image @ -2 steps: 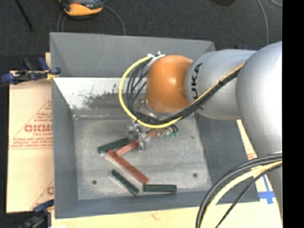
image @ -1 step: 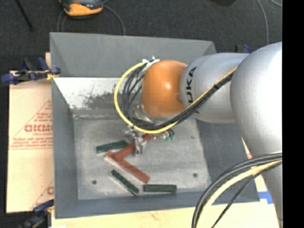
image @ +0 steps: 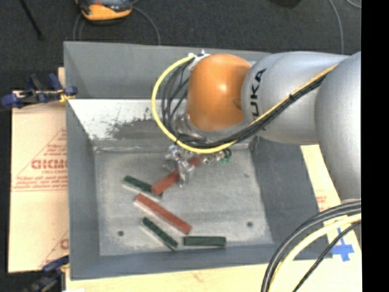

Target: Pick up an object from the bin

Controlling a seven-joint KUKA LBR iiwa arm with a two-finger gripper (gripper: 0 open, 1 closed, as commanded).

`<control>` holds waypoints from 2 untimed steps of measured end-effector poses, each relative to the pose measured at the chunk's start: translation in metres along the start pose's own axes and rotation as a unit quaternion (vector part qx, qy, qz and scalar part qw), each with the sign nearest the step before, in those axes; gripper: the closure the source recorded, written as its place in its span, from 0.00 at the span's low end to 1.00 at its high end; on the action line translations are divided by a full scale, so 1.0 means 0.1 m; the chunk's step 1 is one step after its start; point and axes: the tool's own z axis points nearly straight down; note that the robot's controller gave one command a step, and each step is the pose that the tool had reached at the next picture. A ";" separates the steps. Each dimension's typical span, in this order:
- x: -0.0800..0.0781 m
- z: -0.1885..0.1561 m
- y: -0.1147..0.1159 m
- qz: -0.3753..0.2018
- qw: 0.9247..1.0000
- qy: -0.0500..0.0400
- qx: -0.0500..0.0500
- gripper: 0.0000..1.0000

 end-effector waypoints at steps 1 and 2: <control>-0.11 -0.44 -0.06 -0.024 1.000 -0.003 0.002 1.00; -0.01 -1.15 0.03 -0.008 1.000 -0.002 0.000 1.00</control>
Offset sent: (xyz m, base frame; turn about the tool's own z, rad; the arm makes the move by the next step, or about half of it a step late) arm -0.0019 0.0039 0.1141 -0.0171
